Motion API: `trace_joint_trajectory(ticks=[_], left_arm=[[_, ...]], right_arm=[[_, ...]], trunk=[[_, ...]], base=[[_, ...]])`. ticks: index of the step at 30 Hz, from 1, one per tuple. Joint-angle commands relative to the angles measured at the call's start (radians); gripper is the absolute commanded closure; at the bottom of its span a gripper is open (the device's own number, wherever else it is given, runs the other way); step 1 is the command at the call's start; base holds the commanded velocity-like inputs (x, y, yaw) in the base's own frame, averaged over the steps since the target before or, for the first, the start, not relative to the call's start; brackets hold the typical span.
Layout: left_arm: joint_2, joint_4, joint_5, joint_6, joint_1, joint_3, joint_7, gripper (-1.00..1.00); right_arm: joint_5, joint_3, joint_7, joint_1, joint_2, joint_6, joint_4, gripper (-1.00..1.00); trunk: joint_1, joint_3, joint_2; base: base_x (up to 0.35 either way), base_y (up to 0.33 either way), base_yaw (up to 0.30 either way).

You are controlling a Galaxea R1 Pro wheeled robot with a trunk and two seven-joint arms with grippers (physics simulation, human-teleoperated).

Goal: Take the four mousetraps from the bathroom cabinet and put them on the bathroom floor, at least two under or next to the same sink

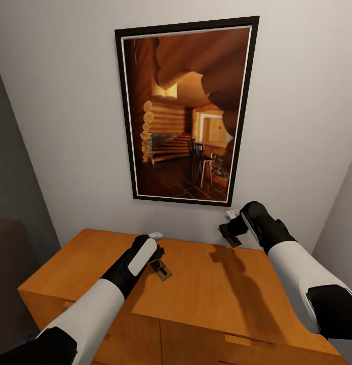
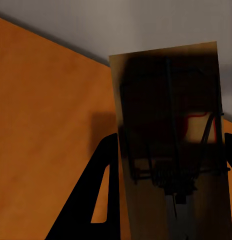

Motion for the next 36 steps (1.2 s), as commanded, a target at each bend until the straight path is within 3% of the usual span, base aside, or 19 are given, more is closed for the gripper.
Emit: trace_joint_trajectory(ticks=[1,7,10,16,19,22,30,36], left_arm=[[0.000,-0.001,0.009,0.002,-0.001,-0.002,0.007,-1.00],[0.000,-0.005,0.025,0.009,-0.001,-0.011,-0.002,-1.00],[0.000,-0.016,0.030,0.015,-0.001,-0.039,-0.013,-1.00],[0.000,-0.056,0.091,0.073,-0.001,-0.191,-0.070,-1.00],[0.000,-0.059,0.122,0.081,-0.001,-0.218,-0.073,-1.00],[0.000,-0.057,0.139,0.083,-0.001,-0.231,-0.075,-1.00],[0.000,-0.054,0.144,0.081,-0.001,-0.237,-0.073,-1.00],[0.000,-0.055,0.147,0.053,-0.001,-0.236,0.014,-1.00]], right_arm=[[0.009,0.004,0.010,-0.001,-0.001,0.002,-0.001,1.00],[0.008,0.004,0.010,-0.001,-0.001,0.002,-0.001,1.00],[0.008,0.004,0.011,-0.001,-0.001,0.002,-0.001,1.00],[0.008,0.004,0.011,-0.001,-0.001,0.002,0.000,1.00],[0.007,0.004,0.011,-0.001,-0.001,0.002,0.001,1.00],[0.007,0.004,0.011,-0.001,-0.001,0.002,0.004,1.00],[0.007,0.004,0.012,-0.001,-0.008,0.002,0.005,1.00],[0.006,0.004,0.014,-0.001,-0.014,0.002,0.005,1.00]], trunk=[[0.000,-0.002,-0.001],[0.000,-0.002,-0.001],[0.000,-0.002,-0.001],[0.000,-0.002,-0.001],[0.000,-0.002,-0.001],[0.000,-0.002,-0.001],[0.000,-0.002,-0.001],[0.000,-0.002,-0.001]], base=[[0.000,0.000,0.000],[0.000,0.000,0.000],[0.000,0.000,0.000],[0.000,0.000,0.000],[0.000,0.000,0.000],[0.000,0.000,0.000],[0.000,0.000,0.000],[0.000,0.000,0.000]])
